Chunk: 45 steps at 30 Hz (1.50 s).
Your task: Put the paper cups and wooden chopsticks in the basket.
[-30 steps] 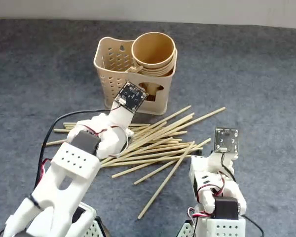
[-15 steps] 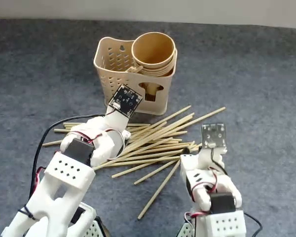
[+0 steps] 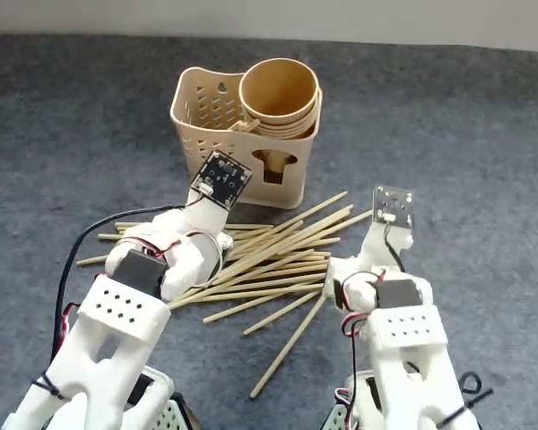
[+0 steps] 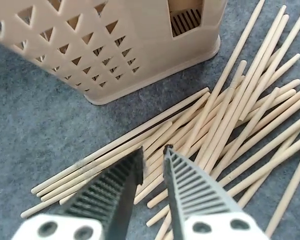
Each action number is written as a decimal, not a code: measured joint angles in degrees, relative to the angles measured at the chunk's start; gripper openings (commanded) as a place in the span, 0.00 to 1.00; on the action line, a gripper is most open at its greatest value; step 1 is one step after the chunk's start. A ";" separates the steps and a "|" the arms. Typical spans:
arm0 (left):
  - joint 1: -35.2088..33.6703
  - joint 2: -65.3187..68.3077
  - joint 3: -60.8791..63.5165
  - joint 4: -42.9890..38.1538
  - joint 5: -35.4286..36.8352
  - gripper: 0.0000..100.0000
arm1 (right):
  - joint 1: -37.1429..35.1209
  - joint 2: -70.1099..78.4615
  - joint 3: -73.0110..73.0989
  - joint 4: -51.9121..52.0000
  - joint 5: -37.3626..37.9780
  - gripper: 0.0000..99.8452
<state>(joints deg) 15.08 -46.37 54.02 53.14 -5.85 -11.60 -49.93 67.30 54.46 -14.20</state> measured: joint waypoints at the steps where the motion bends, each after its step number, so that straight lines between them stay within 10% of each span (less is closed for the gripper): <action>1: 0.00 0.00 0.09 -0.09 0.00 0.08 | 0.00 1.41 -0.53 -0.35 -0.53 0.14; 28: 0.18 0.00 0.26 -0.35 0.00 0.08 | -0.09 15.74 -0.88 -11.96 -1.85 0.01; 45: -6.77 0.00 0.26 -0.35 5.01 0.08 | -0.09 -3.34 -15.91 10.55 1.93 0.01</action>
<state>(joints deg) 8.31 -46.37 54.29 52.79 -0.84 -11.69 -53.27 51.38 65.01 -12.26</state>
